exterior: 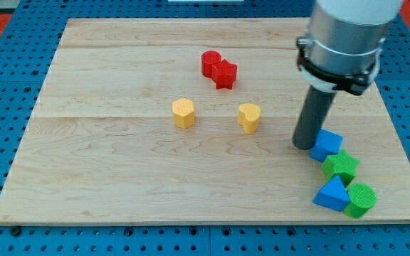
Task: Push the red circle and red star together to the right side of the board
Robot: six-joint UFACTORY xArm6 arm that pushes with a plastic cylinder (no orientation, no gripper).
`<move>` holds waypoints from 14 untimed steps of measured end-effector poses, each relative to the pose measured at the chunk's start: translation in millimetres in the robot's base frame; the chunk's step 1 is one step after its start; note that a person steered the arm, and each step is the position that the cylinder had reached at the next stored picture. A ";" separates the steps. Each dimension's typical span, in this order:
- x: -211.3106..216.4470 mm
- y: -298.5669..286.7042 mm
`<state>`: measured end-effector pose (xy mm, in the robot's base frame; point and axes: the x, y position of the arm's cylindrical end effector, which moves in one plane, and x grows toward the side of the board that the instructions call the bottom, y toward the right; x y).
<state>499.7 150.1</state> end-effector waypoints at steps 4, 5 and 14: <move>-171.1 7.7; -225.6 -46.0; -118.4 -42.7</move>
<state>381.3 107.4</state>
